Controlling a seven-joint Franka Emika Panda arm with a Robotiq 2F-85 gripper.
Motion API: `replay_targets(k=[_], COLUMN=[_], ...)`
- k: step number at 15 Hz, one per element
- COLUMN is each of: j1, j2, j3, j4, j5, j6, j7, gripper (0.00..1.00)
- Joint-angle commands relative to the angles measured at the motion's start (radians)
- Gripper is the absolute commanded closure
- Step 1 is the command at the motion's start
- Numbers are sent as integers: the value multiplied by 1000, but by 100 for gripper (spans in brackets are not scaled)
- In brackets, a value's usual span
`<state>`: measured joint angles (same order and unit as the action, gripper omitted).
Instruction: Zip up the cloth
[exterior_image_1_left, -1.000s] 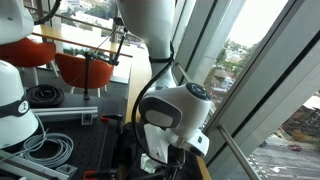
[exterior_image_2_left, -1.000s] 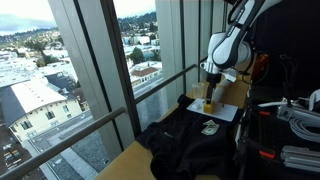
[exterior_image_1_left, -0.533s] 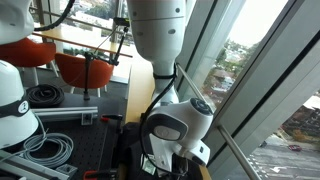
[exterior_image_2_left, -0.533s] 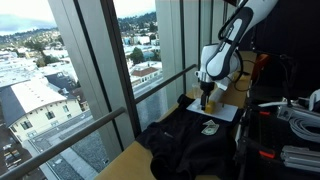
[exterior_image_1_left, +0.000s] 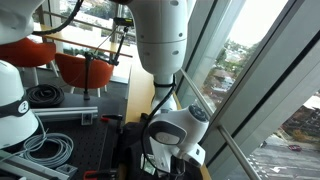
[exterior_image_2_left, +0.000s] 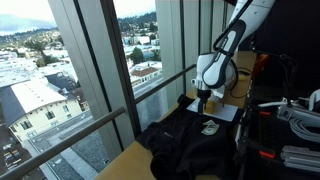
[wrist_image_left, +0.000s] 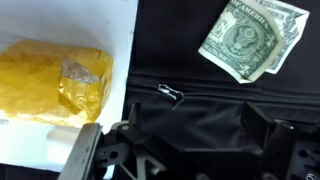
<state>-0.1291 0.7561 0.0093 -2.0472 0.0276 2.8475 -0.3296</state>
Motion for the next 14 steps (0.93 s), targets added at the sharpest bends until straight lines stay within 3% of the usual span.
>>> replay_targets(k=[1,11,12,14], j1=[-4,-6,-6,-11], j2=[45,95,97,99], j3=[6,8,6,5], j4=[42,92,96,105], j5=[-35,-33,-34,-32], j6=[8,3,4,1], j7=[41,58,59,58], gripper=[0,0,23,35])
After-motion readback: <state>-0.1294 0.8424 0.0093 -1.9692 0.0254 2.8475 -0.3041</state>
